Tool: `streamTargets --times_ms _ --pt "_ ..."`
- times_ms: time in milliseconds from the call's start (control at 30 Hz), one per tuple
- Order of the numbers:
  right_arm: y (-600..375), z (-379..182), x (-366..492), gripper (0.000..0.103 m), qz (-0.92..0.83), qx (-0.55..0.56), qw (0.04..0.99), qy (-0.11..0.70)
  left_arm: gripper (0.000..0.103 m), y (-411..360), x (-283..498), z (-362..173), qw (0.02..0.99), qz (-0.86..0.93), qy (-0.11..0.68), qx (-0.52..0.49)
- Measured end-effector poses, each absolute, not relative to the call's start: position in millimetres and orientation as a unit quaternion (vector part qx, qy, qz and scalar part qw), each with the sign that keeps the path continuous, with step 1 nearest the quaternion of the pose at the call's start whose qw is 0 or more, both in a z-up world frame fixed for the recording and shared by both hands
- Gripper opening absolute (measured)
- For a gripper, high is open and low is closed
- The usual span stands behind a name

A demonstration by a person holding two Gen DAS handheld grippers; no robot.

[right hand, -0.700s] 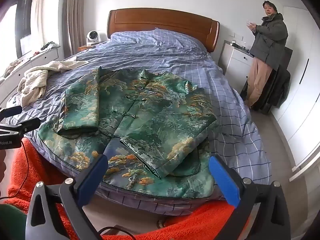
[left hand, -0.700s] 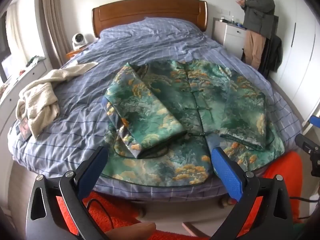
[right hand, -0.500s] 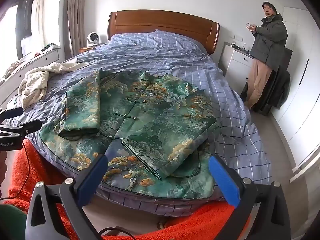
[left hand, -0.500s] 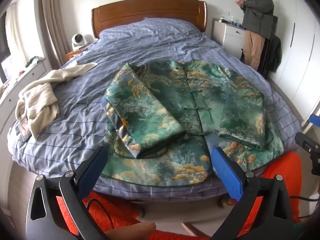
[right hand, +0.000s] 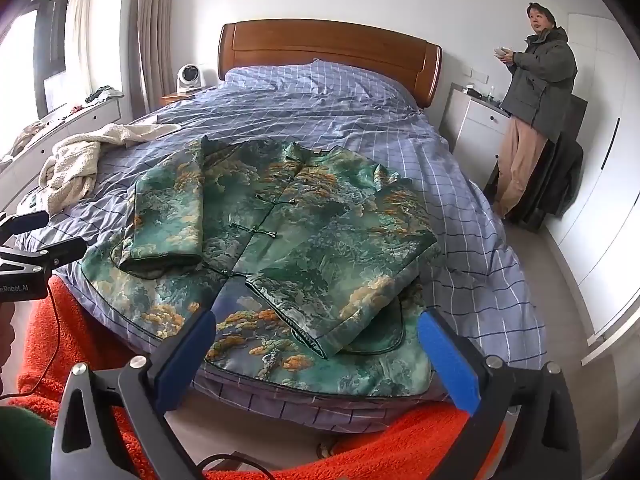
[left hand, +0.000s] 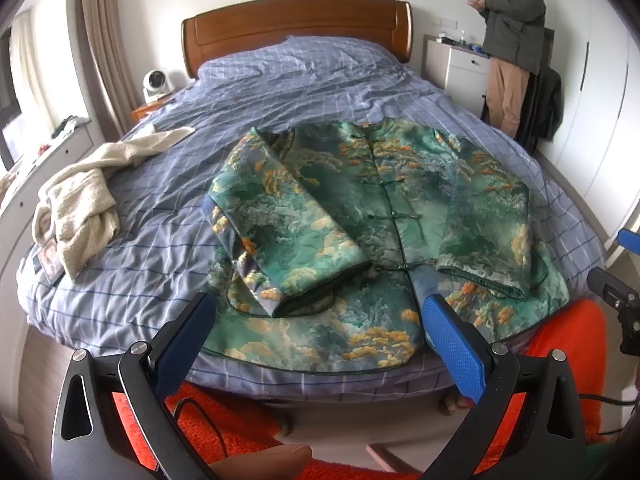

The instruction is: Fold large clothes

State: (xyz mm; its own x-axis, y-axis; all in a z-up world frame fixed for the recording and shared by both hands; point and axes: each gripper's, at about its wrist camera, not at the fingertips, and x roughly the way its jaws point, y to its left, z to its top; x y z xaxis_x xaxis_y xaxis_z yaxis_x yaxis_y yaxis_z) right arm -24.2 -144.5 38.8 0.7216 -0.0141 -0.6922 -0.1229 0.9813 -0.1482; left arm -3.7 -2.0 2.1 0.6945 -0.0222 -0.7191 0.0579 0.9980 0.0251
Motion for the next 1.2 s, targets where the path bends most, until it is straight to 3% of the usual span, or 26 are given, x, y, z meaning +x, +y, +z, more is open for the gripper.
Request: streamTargets --times_ms 1200 --pt "-139.1 31.7 -19.6 0.103 0.042 -0.091 0.919 0.381 0.103 -3.2 -2.8 -4.5 0.920 -0.023 0.391 0.029"
